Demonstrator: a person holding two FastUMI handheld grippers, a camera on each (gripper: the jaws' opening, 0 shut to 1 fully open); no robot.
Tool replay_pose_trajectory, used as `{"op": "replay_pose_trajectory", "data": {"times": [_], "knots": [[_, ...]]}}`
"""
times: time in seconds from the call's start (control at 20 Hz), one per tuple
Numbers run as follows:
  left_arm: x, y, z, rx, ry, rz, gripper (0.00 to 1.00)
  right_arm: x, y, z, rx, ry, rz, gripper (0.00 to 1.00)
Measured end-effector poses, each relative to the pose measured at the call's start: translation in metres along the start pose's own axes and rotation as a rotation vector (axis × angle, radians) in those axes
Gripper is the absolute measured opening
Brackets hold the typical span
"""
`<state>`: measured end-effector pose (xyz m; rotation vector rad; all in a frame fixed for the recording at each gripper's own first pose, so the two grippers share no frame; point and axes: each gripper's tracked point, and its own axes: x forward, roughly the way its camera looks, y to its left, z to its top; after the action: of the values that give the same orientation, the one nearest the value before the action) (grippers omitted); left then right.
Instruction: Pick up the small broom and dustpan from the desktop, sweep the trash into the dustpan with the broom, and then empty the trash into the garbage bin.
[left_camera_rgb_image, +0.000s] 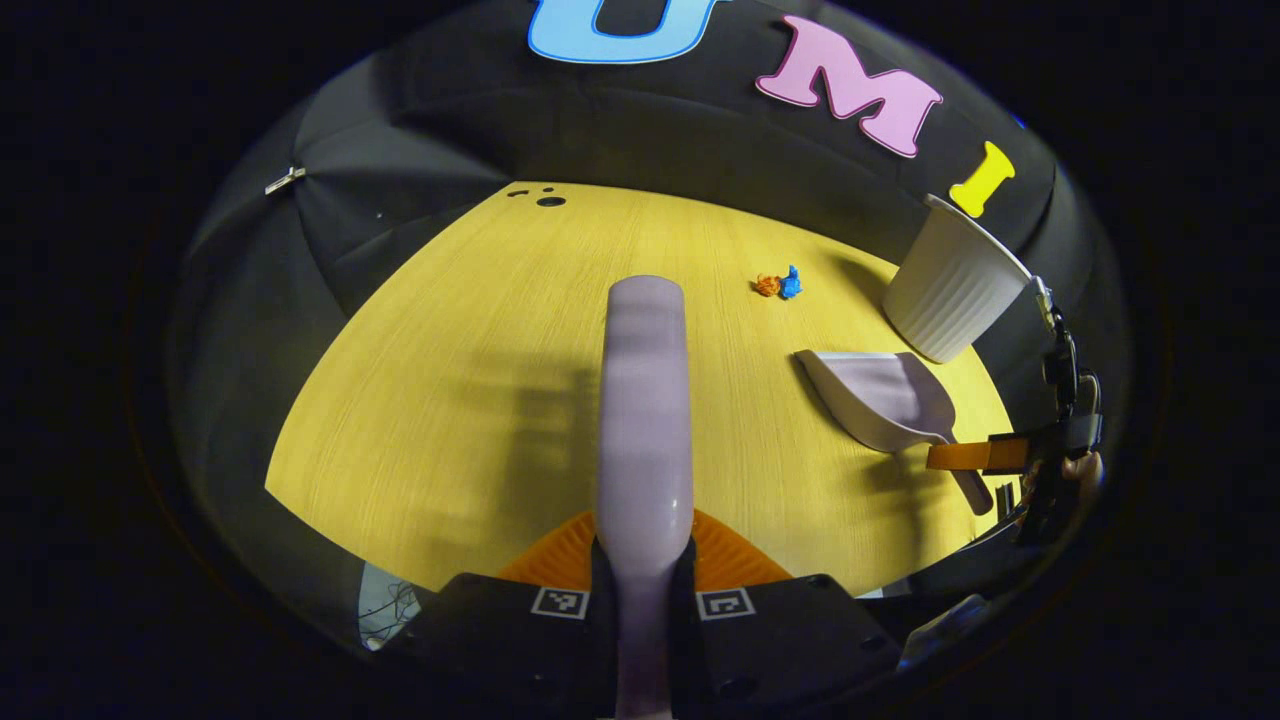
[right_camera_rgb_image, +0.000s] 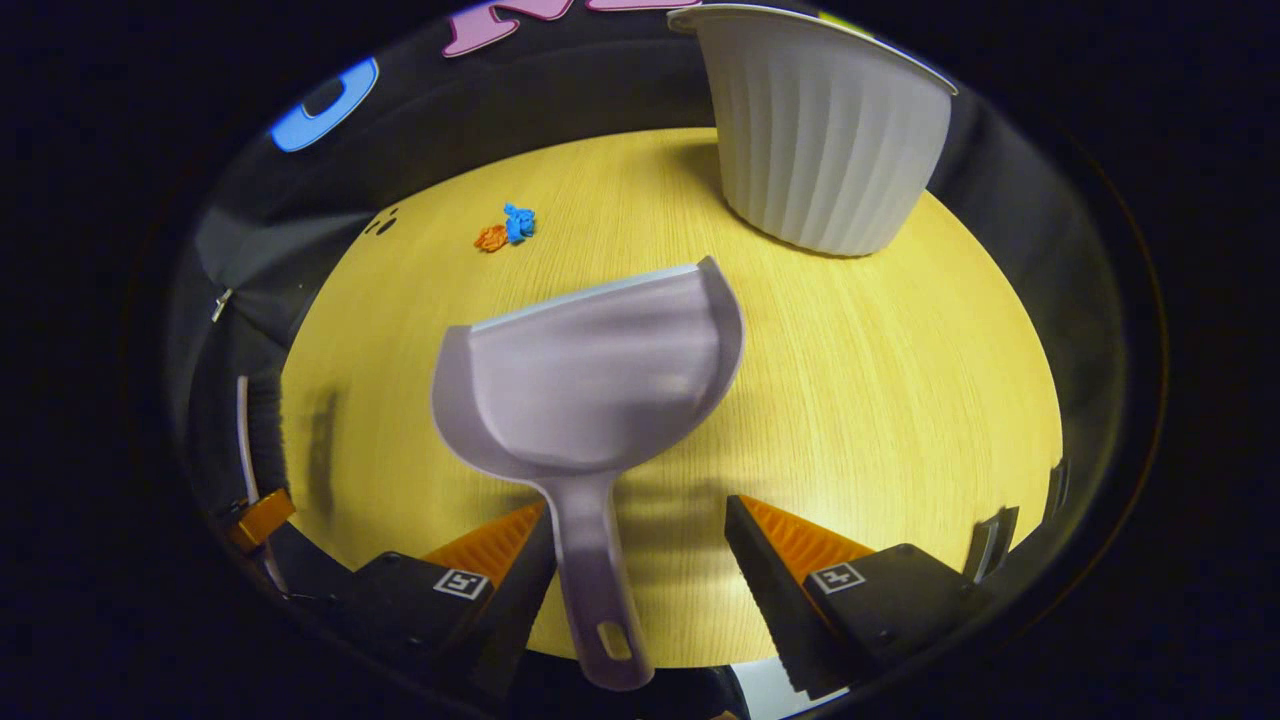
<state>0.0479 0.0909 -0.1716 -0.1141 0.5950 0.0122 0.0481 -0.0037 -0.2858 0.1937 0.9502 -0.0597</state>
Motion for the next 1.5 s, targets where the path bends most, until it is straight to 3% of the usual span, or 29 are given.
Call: {"op": "replay_pose_trajectory", "data": {"times": [0.15,0.3,0.35,0.4,0.55,0.6,0.8,0.9,1.0,1.15,1.4,1.5], "knots": [[-0.001,-0.005,-0.001,-0.012,0.013,0.012,0.25,0.014,0.004,-0.001,-0.048,0.022,-0.015,0.99],[0.0,-0.012,-0.002,-0.008,0.024,0.014,0.25,0.025,0.005,0.001,-0.064,0.038,-0.034,0.92],[0.001,-0.015,-0.003,-0.001,0.028,0.012,0.24,0.026,0.007,0.002,-0.074,0.032,-0.028,0.83],[0.001,-0.018,-0.003,0.004,0.032,0.011,0.25,0.026,0.008,0.003,-0.09,0.032,-0.033,0.81],[0.005,-0.026,-0.001,0.012,0.045,0.004,0.25,0.028,0.008,0.006,-0.139,0.028,-0.035,0.56],[0.007,-0.03,0.001,0.013,0.049,0.002,0.25,0.028,0.008,0.005,-0.143,0.032,-0.03,0.43],[0.02,-0.04,0.007,0.01,0.07,-0.002,0.25,0.025,0.009,0.004,-0.166,0.056,0.017,0.44],[0.03,-0.044,0.013,0.016,0.09,-0.001,0.25,0.026,0.008,0.005,-0.176,0.061,0.048,0.32],[0.039,-0.047,0.026,0.035,0.105,-0.001,0.25,0.026,0.007,0.005,-0.18,0.065,0.07,0.36],[0.064,-0.052,0.053,0.085,0.127,0.001,0.25,0.026,-0.003,0.007,-0.255,0.056,0.068,0.31],[0.116,-0.064,0.107,0.202,0.152,0.005,0.25,0.016,-0.023,0.023,-0.315,0.032,0.088,0.4],[0.139,-0.069,0.129,0.25,0.164,0.005,0.25,0.009,-0.03,0.035,-0.338,0.007,0.103,0.31]]}}
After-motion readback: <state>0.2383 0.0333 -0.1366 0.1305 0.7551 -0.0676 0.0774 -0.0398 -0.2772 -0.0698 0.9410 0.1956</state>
